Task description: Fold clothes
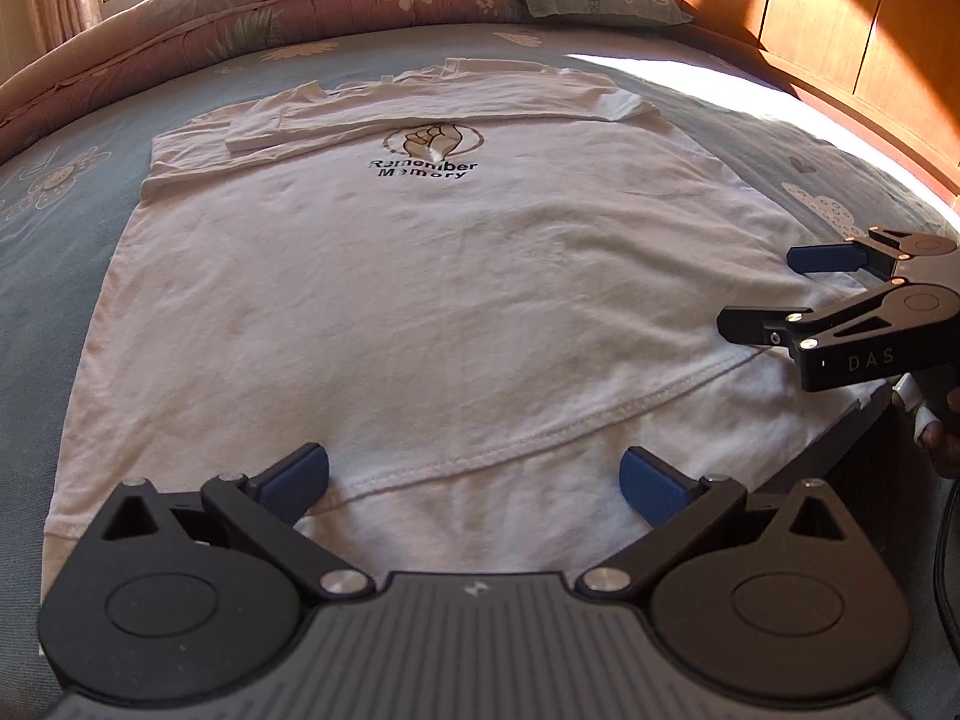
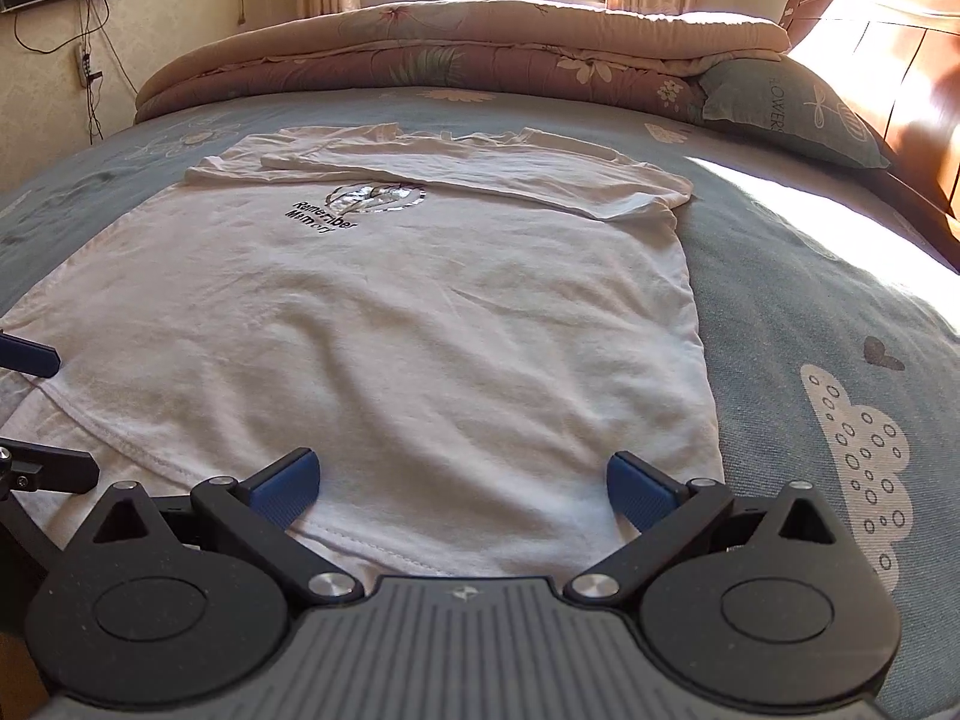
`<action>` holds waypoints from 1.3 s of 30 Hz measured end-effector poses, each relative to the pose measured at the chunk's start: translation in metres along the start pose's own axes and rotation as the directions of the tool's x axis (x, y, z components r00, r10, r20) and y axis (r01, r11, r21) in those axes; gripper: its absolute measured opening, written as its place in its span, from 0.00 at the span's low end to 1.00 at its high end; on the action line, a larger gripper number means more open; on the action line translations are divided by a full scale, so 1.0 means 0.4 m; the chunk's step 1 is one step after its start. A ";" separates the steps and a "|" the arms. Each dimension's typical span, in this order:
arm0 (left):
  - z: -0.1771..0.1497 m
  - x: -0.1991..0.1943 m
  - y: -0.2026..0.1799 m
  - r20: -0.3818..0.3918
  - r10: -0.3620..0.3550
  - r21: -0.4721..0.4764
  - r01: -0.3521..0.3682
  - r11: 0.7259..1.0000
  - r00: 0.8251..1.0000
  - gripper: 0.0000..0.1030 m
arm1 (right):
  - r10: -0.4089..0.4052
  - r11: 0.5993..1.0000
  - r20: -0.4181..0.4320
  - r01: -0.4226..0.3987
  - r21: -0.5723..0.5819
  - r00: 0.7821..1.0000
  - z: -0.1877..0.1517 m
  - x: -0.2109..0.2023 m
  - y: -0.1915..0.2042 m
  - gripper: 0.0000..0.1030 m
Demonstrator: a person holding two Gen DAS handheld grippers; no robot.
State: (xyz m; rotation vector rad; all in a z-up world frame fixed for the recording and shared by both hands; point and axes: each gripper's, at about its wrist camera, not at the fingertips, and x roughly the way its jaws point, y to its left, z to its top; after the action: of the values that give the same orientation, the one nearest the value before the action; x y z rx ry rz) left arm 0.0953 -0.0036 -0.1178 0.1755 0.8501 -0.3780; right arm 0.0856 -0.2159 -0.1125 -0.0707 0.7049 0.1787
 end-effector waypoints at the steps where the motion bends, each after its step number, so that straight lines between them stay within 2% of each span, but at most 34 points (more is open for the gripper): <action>1: -0.010 -0.010 -0.001 -0.007 -0.007 0.001 0.007 1.000 1.000 1.00 | -0.001 1.000 0.004 0.001 -0.001 1.000 -0.002 -0.001 0.000 1.00; 3: -0.032 -0.033 0.001 -0.031 -0.035 -0.009 0.035 0.999 0.999 1.00 | -0.002 1.000 0.011 0.002 -0.003 1.000 -0.007 -0.005 0.000 1.00; 5: -0.041 -0.053 -0.006 -0.050 -0.057 0.024 0.058 0.998 0.997 0.99 | 0.003 1.000 0.031 -0.003 -0.003 1.000 -0.016 -0.009 -0.004 1.00; 8: -0.040 -0.080 -0.020 0.006 -0.120 0.072 0.119 0.990 0.993 0.99 | 0.001 1.000 0.065 -0.001 -0.001 0.998 -0.030 -0.014 -0.003 1.00; 11: -0.032 -0.073 -0.028 0.019 -0.182 0.076 0.180 0.981 0.983 0.99 | 0.001 1.000 0.063 -0.001 0.003 0.998 -0.031 -0.019 -0.004 1.00; 18: -0.020 -0.075 -0.016 -0.039 -0.114 0.192 0.119 0.974 0.993 0.99 | 0.022 1.000 0.118 -0.023 0.009 0.993 -0.054 -0.032 -0.012 1.00; 21: -0.015 -0.076 -0.010 -0.061 -0.083 0.242 0.095 0.966 0.995 0.99 | 0.027 1.000 0.034 -0.027 -0.005 0.999 -0.015 -0.028 -0.010 1.00; 24: -0.010 -0.077 -0.005 -0.081 -0.050 0.292 0.072 0.954 0.995 0.99 | 0.085 0.996 -0.024 -0.086 -0.038 0.996 0.028 -0.039 -0.010 1.00; 25: -0.011 -0.075 -0.007 -0.086 -0.033 0.324 0.059 0.944 0.996 0.99 | 0.104 0.992 -0.029 -0.106 -0.063 0.994 0.039 -0.048 -0.005 1.00; 26: -0.017 -0.071 -0.014 -0.084 -0.007 0.381 0.038 0.924 0.996 0.99 | 0.122 0.988 -0.033 -0.125 -0.088 0.992 0.050 -0.057 -0.001 1.00; 29: -0.040 -0.062 -0.042 -0.035 0.075 0.552 -0.043 0.833 0.997 0.99 | 0.130 0.978 -0.036 -0.134 -0.161 0.991 0.066 -0.077 0.014 1.00; 30: -0.039 -0.060 -0.049 -0.018 0.083 0.576 -0.058 0.815 0.996 0.99 | 0.127 0.975 -0.035 -0.131 -0.180 0.991 0.069 -0.081 0.018 1.00; 33: -0.028 -0.056 -0.069 0.015 0.067 0.615 -0.062 0.786 0.998 0.99 | 0.120 0.973 -0.042 -0.126 -0.192 0.992 0.068 -0.083 0.024 1.00; 36: -0.019 -0.051 -0.092 0.045 0.052 0.663 -0.069 0.745 0.998 1.00 | 0.135 0.973 -0.053 -0.142 -0.181 0.989 0.065 -0.080 0.031 1.00; 39: -0.005 -0.044 -0.109 0.070 0.048 0.686 -0.083 0.723 0.996 1.00 | 0.146 0.965 -0.054 -0.154 -0.211 0.988 0.062 -0.086 0.050 1.00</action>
State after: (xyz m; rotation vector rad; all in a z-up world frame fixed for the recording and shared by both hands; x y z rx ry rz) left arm 0.0663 -0.0387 -0.1057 0.8937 0.6158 -0.6224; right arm 0.0721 -0.1979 -0.0713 -0.2285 0.7276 0.3996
